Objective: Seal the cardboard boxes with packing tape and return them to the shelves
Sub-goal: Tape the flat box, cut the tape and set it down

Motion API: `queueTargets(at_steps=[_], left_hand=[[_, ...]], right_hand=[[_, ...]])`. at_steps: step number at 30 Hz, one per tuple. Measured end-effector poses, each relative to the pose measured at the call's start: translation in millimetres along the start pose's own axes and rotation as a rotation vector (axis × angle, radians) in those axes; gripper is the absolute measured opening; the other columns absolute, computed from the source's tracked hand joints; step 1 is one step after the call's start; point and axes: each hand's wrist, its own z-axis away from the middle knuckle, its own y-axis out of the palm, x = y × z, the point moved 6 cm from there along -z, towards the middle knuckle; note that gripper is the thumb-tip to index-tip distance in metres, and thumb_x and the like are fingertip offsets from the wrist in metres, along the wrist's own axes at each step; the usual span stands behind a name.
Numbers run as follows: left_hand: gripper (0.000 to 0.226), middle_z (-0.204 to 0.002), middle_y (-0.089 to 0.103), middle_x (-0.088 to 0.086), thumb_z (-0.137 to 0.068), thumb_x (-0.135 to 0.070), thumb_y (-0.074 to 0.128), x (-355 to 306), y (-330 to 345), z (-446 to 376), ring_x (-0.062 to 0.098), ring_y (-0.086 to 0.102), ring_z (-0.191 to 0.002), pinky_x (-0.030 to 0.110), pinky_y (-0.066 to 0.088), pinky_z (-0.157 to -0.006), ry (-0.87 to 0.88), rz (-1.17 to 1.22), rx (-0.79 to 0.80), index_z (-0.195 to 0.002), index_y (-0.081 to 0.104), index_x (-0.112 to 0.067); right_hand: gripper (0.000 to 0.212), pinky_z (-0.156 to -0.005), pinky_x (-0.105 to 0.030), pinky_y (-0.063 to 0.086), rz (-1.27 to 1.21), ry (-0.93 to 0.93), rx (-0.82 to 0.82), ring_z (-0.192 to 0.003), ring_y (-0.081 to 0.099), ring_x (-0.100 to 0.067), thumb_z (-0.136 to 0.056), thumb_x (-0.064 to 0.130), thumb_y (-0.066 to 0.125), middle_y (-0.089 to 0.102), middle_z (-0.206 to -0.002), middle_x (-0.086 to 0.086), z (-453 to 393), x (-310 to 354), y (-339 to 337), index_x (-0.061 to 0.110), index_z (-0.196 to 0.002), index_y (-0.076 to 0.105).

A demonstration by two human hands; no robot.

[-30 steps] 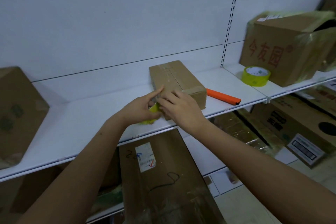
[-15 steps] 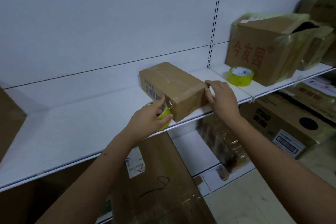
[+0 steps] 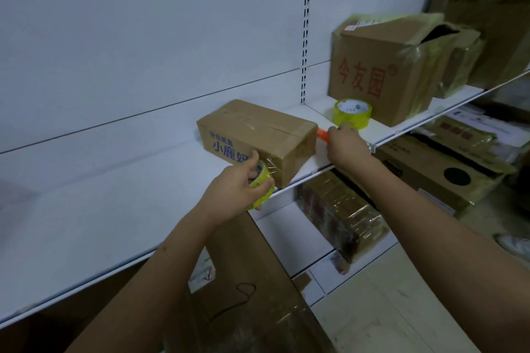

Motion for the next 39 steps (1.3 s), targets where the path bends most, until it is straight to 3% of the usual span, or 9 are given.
queueTargets(at_steps=[4, 6, 9, 14, 18, 22, 27, 32, 39], left_hand=[[0.066, -0.087, 0.068, 0.000, -0.092, -0.042, 0.066, 0.7, -3.9, -3.8, 0.012, 0.064, -0.086, 0.042, 0.056, -0.082, -0.035, 0.027, -0.077, -0.150, 0.042, -0.019], [0.066, -0.083, 0.065, 0.002, -0.092, -0.042, 0.067, -5.7, -1.7, -6.7, 0.010, 0.063, -0.080, 0.041, 0.054, -0.076, -0.024, 0.041, -0.079, -0.149, 0.044, -0.017], [0.055, -0.082, 0.065, -0.006, -0.093, -0.041, 0.064, -20.4, 4.2, -8.9, 0.007, 0.060, -0.072, 0.029, 0.045, -0.062, -0.008, -0.050, -0.079, -0.141, 0.050, -0.018], [0.037, -0.090, 0.063, -0.003, -0.095, -0.042, 0.056, -6.0, -13.0, -10.5, 0.019, 0.066, -0.086, 0.036, 0.052, -0.078, -0.152, -0.306, 0.000, -0.126, 0.048, -0.023], [0.017, -0.070, 0.073, 0.001, -0.099, -0.035, 0.053, 2.9, -23.7, -13.8, 0.013, 0.068, -0.062, 0.040, 0.058, -0.080, -0.159, -0.166, 0.117, -0.111, 0.057, -0.023], [0.009, -0.062, 0.072, -0.002, -0.099, -0.027, 0.050, 5.8, -19.9, -15.6, 0.013, 0.069, -0.053, 0.040, 0.059, -0.077, -0.172, -0.140, 0.141, -0.098, 0.058, -0.023], [0.010, -0.061, 0.071, -0.005, -0.099, -0.030, 0.050, 11.2, -21.2, -12.5, 0.008, 0.068, -0.051, 0.032, 0.058, -0.074, -0.157, -0.198, 0.120, -0.092, 0.057, -0.027], [0.012, -0.070, 0.065, -0.010, -0.097, -0.034, 0.053, 14.3, -26.1, -8.3, 0.011, 0.067, -0.070, 0.035, 0.057, -0.075, -0.135, -0.250, 0.082, -0.087, 0.058, -0.029], [0.013, -0.066, 0.072, 0.003, -0.099, -0.026, 0.051, 16.8, -33.4, 8.7, 0.019, 0.071, -0.052, 0.032, 0.061, -0.065, -0.287, -0.016, 0.172, -0.096, 0.060, -0.018]], right_hand=[[0.032, -0.078, -0.041, 0.038, -0.457, 0.119, -0.333, -0.098, 0.053, -0.040, -0.101, 0.021, 0.048, 0.044, -0.124, -0.025, 36.0, 19.0, -44.0, -0.005, -0.121, 0.048], [0.039, -0.075, -0.037, 0.039, -0.660, 0.058, -0.334, -0.088, 0.052, -0.031, -0.096, 0.033, 0.056, 0.041, -0.122, -0.015, 49.3, 51.8, -51.1, 0.005, -0.122, 0.051], [0.048, -0.073, -0.032, 0.037, -0.595, 0.038, -0.221, -0.086, 0.050, -0.021, -0.086, 0.043, 0.064, 0.038, -0.126, -0.005, 55.5, 84.3, -40.7, 0.018, -0.125, 0.054], [0.034, -0.072, -0.032, 0.033, -0.481, 0.048, -0.176, -0.093, 0.052, -0.025, -0.090, 0.049, 0.058, 0.041, -0.126, -0.002, 49.6, 80.7, -31.6, 0.021, -0.109, 0.060], [0.035, -0.071, -0.034, 0.036, -0.430, 0.001, -0.190, -0.103, 0.055, -0.031, -0.095, 0.043, 0.056, 0.041, -0.127, -0.006, 49.8, 85.6, -34.6, 0.017, -0.117, 0.059], [0.045, -0.067, -0.037, 0.040, -0.529, 0.001, -0.308, -0.093, 0.059, -0.035, -0.100, 0.045, 0.049, 0.046, -0.120, -0.010, 89.0, 79.4, -50.2, 0.011, -0.129, 0.048], [0.062, -0.060, -0.037, 0.042, -0.533, -0.106, -0.100, -0.070, 0.058, -0.027, -0.092, 0.061, 0.019, 0.054, -0.079, -0.001, 156.1, 100.5, -44.3, 0.017, -0.130, 0.042], [0.041, -0.060, -0.029, 0.042, -0.455, -0.104, 0.038, -0.072, 0.060, -0.018, -0.103, 0.051, 0.023, 0.055, -0.081, 0.004, 164.8, 120.4, -23.2, 0.021, -0.118, 0.046], [0.041, -0.072, -0.032, 0.057, -0.254, -0.058, 0.226, -0.084, 0.069, -0.020, -0.106, 0.044, 0.021, 0.068, -0.095, -0.002, 167.1, 121.9, 8.6, 0.021, -0.138, 0.033]])
